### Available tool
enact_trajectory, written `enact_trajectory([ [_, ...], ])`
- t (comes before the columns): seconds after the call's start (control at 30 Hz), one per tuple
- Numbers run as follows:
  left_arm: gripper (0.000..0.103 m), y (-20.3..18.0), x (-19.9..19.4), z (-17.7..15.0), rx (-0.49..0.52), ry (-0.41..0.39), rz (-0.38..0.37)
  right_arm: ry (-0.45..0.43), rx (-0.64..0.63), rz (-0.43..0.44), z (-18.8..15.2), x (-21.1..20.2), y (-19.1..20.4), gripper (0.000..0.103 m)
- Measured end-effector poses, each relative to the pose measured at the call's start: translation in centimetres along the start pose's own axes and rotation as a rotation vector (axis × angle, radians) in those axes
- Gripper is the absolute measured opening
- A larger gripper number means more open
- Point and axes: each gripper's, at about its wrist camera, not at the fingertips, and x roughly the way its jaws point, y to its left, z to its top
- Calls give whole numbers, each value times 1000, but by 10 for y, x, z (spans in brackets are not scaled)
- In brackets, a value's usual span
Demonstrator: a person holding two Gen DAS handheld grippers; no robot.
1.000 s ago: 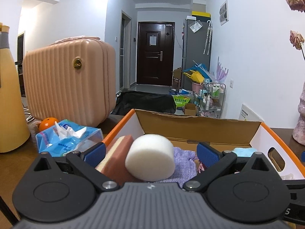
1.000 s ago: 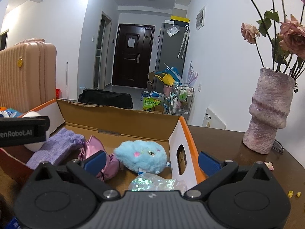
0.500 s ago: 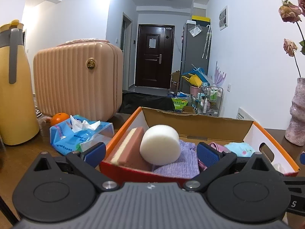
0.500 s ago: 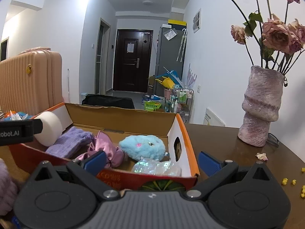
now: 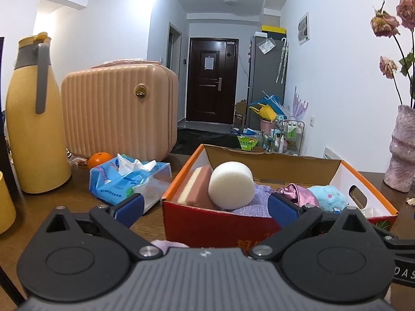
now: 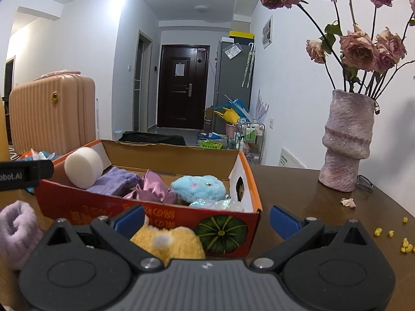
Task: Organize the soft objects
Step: 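Open both grippers to release the toy and cylinder, then withdraw, then reach the left gripper to the white foam wedge and close on it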
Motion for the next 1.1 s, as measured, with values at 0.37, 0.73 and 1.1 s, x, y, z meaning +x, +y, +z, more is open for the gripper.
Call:
enact_trajectory([
  [0.37,103,9,-33,-11,20,4,-16,-3,-15,16,-13,-36,4,103],
  [0.73,103,18,-61,-25,45,31,-38,-2,-14,30,-26,-69,2,103],
  [1.1,103,21,-87,-39,76,71,-86,24,11,36,-42,-97,-4,103],
])
